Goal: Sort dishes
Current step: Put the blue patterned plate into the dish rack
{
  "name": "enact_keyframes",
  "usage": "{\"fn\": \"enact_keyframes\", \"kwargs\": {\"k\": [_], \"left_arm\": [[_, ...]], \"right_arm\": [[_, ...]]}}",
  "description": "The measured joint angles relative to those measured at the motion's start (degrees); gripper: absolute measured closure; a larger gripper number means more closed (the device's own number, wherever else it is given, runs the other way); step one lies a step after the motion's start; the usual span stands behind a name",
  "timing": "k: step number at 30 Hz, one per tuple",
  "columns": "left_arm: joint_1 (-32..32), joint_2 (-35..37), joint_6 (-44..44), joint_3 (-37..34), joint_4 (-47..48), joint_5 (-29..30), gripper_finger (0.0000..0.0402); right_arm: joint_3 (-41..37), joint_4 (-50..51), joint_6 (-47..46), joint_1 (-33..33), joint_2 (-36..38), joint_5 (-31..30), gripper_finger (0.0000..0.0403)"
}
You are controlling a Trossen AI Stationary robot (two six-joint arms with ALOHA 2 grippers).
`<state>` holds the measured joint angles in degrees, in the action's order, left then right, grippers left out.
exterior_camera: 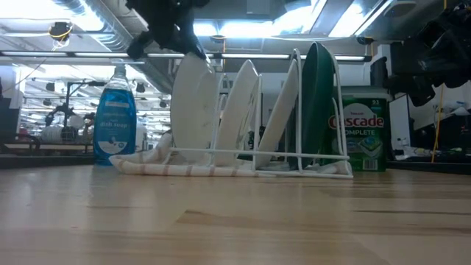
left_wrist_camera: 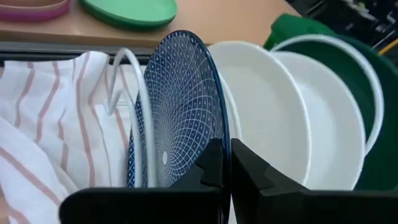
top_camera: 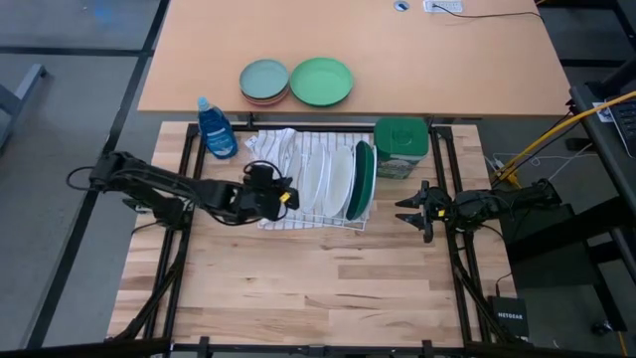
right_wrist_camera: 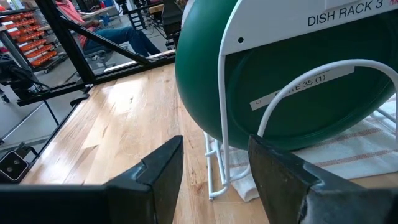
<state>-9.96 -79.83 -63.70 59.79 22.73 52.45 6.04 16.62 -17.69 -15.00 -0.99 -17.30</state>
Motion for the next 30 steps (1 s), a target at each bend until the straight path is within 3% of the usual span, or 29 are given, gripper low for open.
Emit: {"fn": "enact_keyframes", "kwargs": {"k": [12, 30], "left_arm": [[-0.04, -5.86, 2.45, 0.0, -3.27, 0.65, 0.0396], [-0.02, -5.88, 5.93, 0.0, -2.91, 0.09, 0.0297]], "right_arm": [[-0.02, 0.0, 0.0, 0.0, 0.0, 0.0, 0.0217], [0.01, 0.0, 0.0, 0.0, 0.0, -0.02, 0.0217]]}}
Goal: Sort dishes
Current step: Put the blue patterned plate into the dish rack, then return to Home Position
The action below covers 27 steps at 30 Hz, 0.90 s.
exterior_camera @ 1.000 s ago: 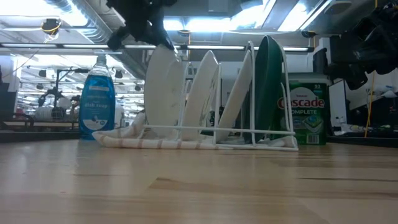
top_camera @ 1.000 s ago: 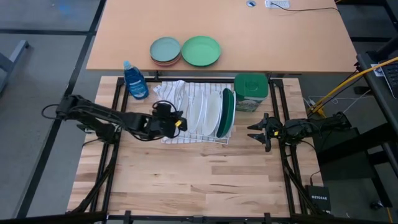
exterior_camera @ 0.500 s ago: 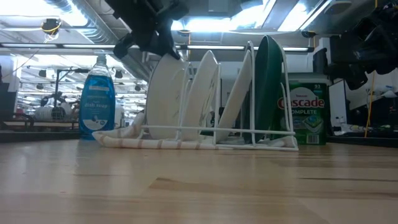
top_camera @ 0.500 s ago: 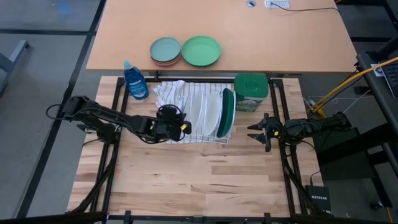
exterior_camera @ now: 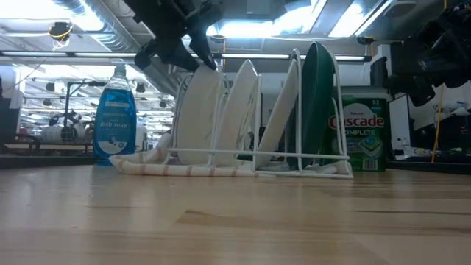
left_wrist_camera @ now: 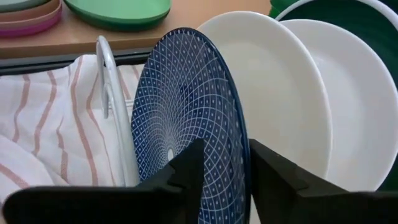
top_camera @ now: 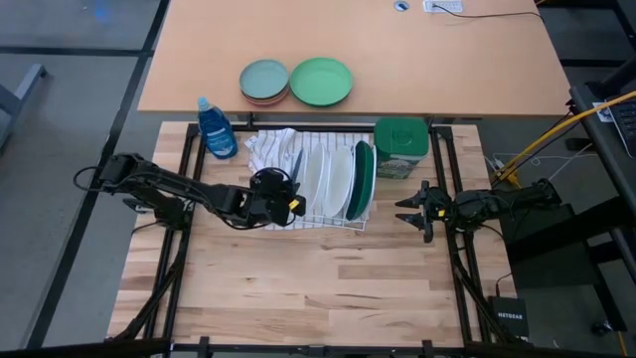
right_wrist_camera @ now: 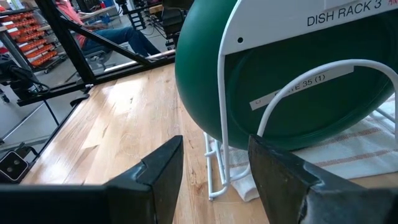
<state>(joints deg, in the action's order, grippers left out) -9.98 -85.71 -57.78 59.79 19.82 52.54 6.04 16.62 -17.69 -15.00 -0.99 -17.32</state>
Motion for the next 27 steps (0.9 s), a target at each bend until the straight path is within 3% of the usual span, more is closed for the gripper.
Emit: {"fn": "enact_keyframes", "kwargs": {"k": [7, 17, 27], "left_arm": [[0.0, 0.0, 1.12, 0.0, 0.08, -0.03, 0.0271], [-0.15, 0.62, 4.65, 0.0, 0.31, -0.07, 0.027], [-0.15, 6.29, 8.76, 0.0, 1.09, -3.82, 0.027]], "right_arm": [[0.0, 0.0, 0.0, 0.0, 0.02, 0.02, 0.0217], [-0.02, 0.0, 0.0, 0.0, 0.0, 0.02, 0.0217], [0.0, -0.02, 0.0, 0.01, 0.0, 0.02, 0.0217]]}}
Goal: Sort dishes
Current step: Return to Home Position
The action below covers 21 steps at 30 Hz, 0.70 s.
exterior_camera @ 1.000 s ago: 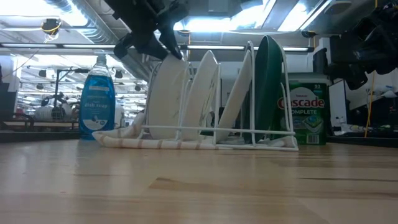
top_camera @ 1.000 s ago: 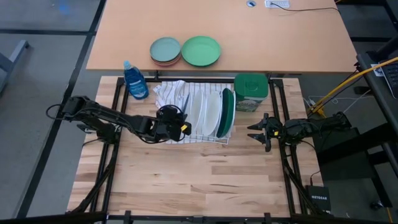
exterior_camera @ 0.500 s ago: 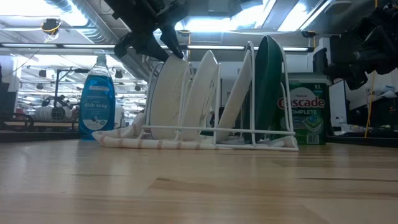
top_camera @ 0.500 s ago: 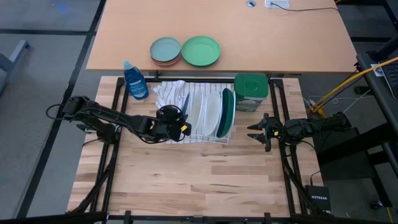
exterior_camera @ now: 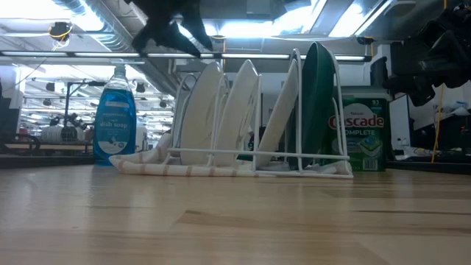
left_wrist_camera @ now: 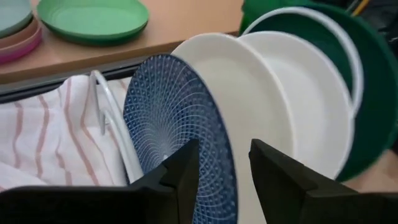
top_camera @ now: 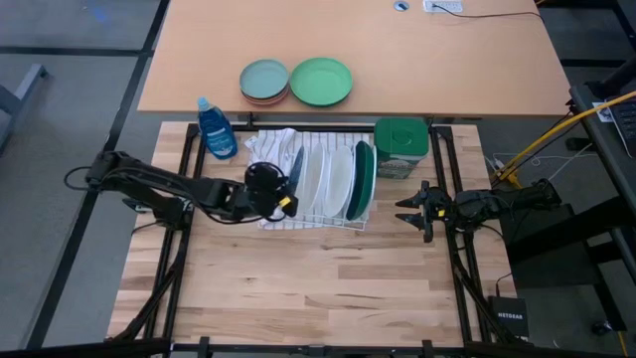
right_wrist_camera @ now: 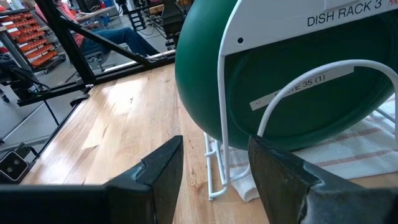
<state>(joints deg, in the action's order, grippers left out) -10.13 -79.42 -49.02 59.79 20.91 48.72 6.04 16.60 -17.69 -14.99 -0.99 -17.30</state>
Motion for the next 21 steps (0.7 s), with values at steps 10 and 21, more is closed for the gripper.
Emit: {"fn": "enact_keyframes", "kwargs": {"k": [10, 21], "left_arm": [[-0.22, 11.62, 11.8, -0.01, 4.23, -7.82, 0.027], [-11.76, 29.06, 28.3, -3.23, 9.58, 0.99, 0.027]], "right_arm": [[0.0, 0.01, 0.0, 0.0, 0.01, 0.0, 0.0217], [0.0, 0.0, 0.0, -0.01, 0.02, 0.0, 0.0217]]}}
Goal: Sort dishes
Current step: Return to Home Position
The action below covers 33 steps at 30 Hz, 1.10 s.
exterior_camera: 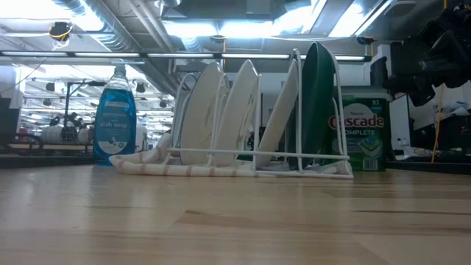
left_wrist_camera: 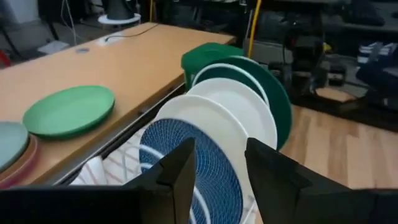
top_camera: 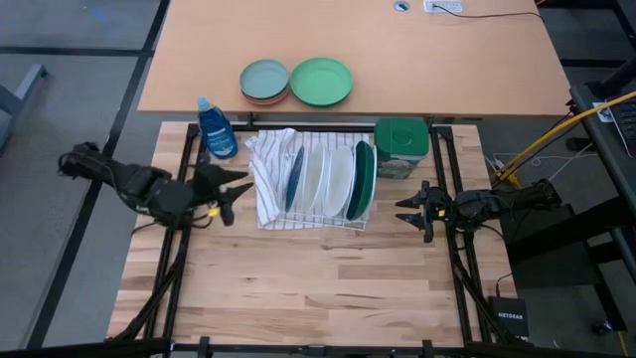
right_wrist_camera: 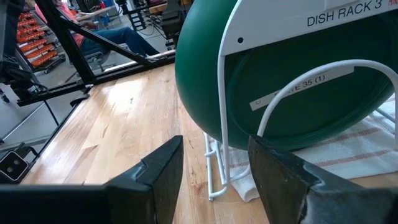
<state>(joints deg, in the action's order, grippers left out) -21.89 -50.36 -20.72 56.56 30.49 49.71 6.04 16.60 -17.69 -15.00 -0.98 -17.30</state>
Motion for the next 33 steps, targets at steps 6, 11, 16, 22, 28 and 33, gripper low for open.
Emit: {"fn": "enact_keyframes", "kwargs": {"k": [6, 11, 16, 22, 28, 33], "left_arm": [[-6.95, 5.36, -4.07, -10.78, -3.01, 8.76, 0.027], [-10.07, 7.24, -7.07, -20.81, -11.27, 14.04, 0.027], [-11.35, 7.89, -8.64, -28.19, -17.2, 14.37, 0.027], [-11.76, 9.52, -11.64, -33.53, -18.46, 19.94, 0.027], [-11.76, 17.73, -5.11, -34.7, -17.87, 21.37, 0.027], [-11.74, 29.2, 5.47, -34.7, -17.66, 20.68, 0.027]], "right_arm": [[-0.01, 0.01, 0.0, 0.01, 0.0, -0.01, 0.0217], [0.0, 0.02, -0.01, 0.01, -0.01, 0.0, 0.0217], [0.0, 0.02, 0.0, 0.02, 0.0, 0.0, 0.0217], [0.0, 0.02, 0.0, 0.0, 0.0, 0.0, 0.0217], [0.0, 0.02, 0.0, 0.0, -0.02, 0.0, 0.0217], [-0.01, 0.02, 0.0, 0.0, -0.01, 0.0, 0.0217]]}}
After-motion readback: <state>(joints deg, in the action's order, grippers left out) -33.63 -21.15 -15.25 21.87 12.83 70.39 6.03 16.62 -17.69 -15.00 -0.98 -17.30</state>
